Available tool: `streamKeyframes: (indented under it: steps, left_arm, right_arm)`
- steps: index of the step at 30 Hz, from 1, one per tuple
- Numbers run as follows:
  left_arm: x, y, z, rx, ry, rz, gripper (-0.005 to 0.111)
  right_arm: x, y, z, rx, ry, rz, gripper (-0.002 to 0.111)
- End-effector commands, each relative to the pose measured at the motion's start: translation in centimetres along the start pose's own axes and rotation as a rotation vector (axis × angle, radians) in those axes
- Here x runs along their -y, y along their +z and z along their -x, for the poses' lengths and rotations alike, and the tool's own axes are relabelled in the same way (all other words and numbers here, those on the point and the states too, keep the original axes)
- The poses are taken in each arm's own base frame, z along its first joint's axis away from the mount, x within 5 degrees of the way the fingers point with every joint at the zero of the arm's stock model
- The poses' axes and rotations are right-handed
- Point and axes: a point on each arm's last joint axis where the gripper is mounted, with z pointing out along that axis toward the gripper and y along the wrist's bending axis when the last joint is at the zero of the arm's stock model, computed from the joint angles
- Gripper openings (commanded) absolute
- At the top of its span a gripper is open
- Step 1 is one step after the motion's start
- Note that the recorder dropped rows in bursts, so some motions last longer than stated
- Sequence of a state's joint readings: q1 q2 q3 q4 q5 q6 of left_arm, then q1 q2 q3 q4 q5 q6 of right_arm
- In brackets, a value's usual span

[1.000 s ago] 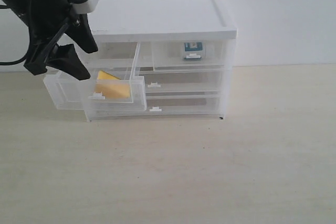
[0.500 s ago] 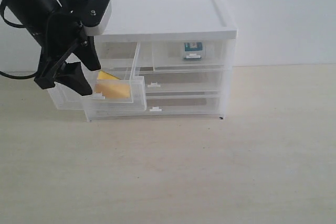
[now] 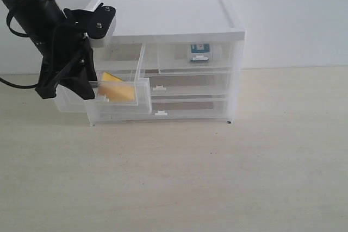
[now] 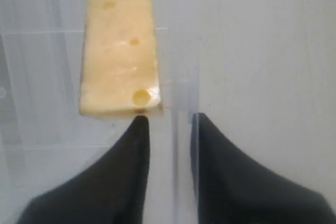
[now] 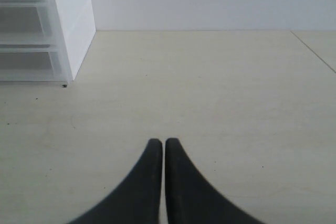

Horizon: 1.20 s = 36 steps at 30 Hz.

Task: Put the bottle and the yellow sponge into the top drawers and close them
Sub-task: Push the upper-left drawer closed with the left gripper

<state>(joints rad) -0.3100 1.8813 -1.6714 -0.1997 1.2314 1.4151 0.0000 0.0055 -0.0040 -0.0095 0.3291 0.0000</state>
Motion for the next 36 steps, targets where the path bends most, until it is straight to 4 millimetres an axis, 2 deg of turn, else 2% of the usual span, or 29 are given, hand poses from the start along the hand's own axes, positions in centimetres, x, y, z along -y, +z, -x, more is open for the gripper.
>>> streamKeyframes:
  steps: [1,16,36]
  left_arm:
    - [-0.1,0.0,0.0,0.005,-0.014,0.010,0.004]
    - [0.0,-0.1,0.8,0.091,-0.072,-0.004,0.004]
    - [-2.7,-1.3,1.2,0.122,-0.066,0.279,0.004]
  right_arm:
    - [0.0,0.0,0.0,0.008,0.000,0.000,0.000]
    - [0.0,0.0,0.0,0.008,0.000,0.000,0.000]
    - [0.0,0.0,0.0,0.008,0.000,0.000,0.000]
